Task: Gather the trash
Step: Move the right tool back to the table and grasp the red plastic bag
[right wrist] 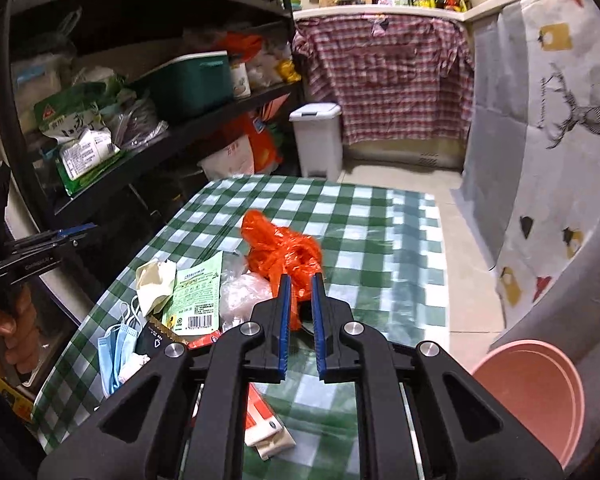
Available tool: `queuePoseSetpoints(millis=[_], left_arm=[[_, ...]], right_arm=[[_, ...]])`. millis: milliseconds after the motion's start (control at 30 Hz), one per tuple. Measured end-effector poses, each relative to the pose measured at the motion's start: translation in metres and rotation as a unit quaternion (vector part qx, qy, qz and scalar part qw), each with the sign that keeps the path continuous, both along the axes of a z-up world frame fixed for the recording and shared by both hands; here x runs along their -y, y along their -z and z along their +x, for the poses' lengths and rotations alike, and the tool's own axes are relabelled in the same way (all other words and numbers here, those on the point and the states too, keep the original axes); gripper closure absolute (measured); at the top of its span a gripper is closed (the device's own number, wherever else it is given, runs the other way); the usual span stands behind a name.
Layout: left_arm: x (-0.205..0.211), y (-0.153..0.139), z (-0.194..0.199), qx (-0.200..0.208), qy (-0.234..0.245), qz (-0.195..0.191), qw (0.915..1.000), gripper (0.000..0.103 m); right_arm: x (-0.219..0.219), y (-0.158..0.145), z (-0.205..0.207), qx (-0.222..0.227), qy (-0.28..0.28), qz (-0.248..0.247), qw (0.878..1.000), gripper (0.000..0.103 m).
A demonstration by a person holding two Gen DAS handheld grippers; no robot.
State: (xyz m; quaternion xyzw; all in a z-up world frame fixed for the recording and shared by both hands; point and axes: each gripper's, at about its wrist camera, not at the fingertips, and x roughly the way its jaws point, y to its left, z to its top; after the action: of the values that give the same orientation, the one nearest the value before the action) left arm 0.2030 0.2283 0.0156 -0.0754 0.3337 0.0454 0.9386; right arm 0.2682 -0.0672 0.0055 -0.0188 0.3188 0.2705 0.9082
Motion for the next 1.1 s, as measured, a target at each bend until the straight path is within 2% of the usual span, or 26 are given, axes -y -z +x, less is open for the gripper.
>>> queuePoseSetpoints(millis=[100,167,233,300,367,400,867,1000,1033,1067,1100], left_arm=[[-0.001,0.009,0.003,-0.007,-0.001,0.009,0.9999,0.086],[-0.004,0.016,0.008,-0.016,-0.005,0.013,0.9998,0.086],[-0.007,0.024,0.012,-0.028,-0.011,0.010,0.9995,0.085],[-0.009,0.031,0.015,-0.037,-0.011,0.004,0.9993,0.081],[-0.010,0.038,0.018,-0.041,-0.006,-0.001,0.9991,0.072],[-0.009,0.040,0.019,-0.043,-0.006,0.001,0.9991,0.072],[-0.009,0.070,0.043,-0.093,-0.004,-0.001,0.9957,0.072],[-0.013,0.074,0.045,-0.103,-0.009,0.002,0.9946,0.072],[-0.014,0.074,0.045,-0.103,-0.011,0.002,0.9946,0.075],[-0.015,0.073,0.045,-0.102,-0.010,0.001,0.9947,0.084],[-0.015,0.073,0.045,-0.103,-0.008,-0.002,0.9947,0.087]], right_arm=[[-0.010,0.009,0.005,-0.001,-0.008,-0.007,1.000,0.091],[-0.016,0.013,0.009,-0.002,-0.015,-0.012,1.000,0.085],[-0.021,0.019,0.013,-0.009,-0.022,-0.014,1.000,0.074],[-0.026,0.024,0.017,-0.013,-0.025,-0.016,0.999,0.073],[-0.032,0.030,0.020,-0.013,-0.027,-0.025,0.999,0.072],[-0.033,0.033,0.021,-0.013,-0.028,-0.028,0.999,0.071],[-0.047,0.055,0.039,-0.035,-0.027,-0.047,0.998,0.071],[-0.047,0.056,0.041,-0.039,-0.029,-0.044,0.998,0.080],[-0.049,0.057,0.041,-0.039,-0.029,-0.047,0.998,0.083],[-0.050,0.057,0.041,-0.040,-0.031,-0.049,0.998,0.085],[-0.051,0.058,0.041,-0.041,-0.034,-0.049,0.997,0.090]])
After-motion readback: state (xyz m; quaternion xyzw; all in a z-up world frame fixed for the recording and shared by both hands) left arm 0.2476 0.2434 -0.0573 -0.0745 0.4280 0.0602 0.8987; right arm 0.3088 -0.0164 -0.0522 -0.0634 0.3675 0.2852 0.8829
